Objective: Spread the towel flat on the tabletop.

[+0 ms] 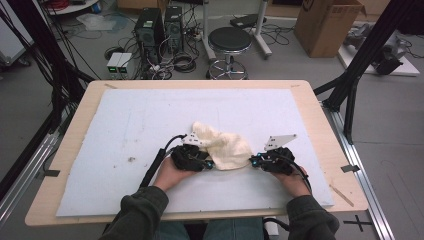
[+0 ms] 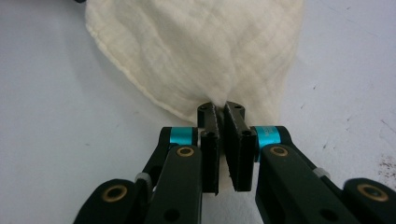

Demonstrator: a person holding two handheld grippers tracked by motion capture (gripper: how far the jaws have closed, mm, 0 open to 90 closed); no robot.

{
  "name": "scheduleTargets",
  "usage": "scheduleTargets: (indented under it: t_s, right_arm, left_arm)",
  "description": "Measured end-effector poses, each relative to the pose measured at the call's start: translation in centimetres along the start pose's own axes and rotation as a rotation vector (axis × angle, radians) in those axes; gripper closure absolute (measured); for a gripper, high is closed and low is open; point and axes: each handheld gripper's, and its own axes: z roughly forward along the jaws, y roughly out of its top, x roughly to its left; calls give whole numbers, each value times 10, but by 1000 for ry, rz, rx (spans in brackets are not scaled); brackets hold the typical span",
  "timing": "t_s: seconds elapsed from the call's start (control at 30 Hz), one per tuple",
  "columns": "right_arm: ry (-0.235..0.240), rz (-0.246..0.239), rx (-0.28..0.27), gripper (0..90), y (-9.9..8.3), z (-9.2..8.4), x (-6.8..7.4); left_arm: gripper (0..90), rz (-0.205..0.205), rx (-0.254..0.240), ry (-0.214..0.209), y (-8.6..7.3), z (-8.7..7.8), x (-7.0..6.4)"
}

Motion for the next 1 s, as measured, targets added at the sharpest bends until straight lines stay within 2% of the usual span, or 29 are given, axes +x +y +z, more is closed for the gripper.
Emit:
scheduleTargets:
  t_s: [0.07, 0.13, 0.2, 0.37, 0.67, 0.83, 1.0]
  right_arm:
    - [0, -1, -2, 849, 0, 0, -1]
    - [-1, 6, -7, 849, -1, -2, -1]
    - [-2, 5, -10, 849, -1, -2, -1]
    - [-1, 4, -11, 849, 0, -3, 0]
    - [6, -5, -39, 849, 4, -6, 2]
    - [31, -30, -53, 849, 10, -4, 11]
    - [61, -49, -41, 850, 16, 2, 20]
  left_arm:
    - [691, -2, -8, -1, 0, 0, 0]
    - [769, 17, -4, 8, 1, -4, 2]
    - [790, 21, -6, 6, 2, -8, 3]
    - [793, 23, -7, -2, 2, -21, 8]
    - [780, 2, -28, -11, -3, -48, 19]
    - [792, 27, 17, -20, -10, -65, 21]
    - [792, 19, 61, 16, -25, -82, 31]
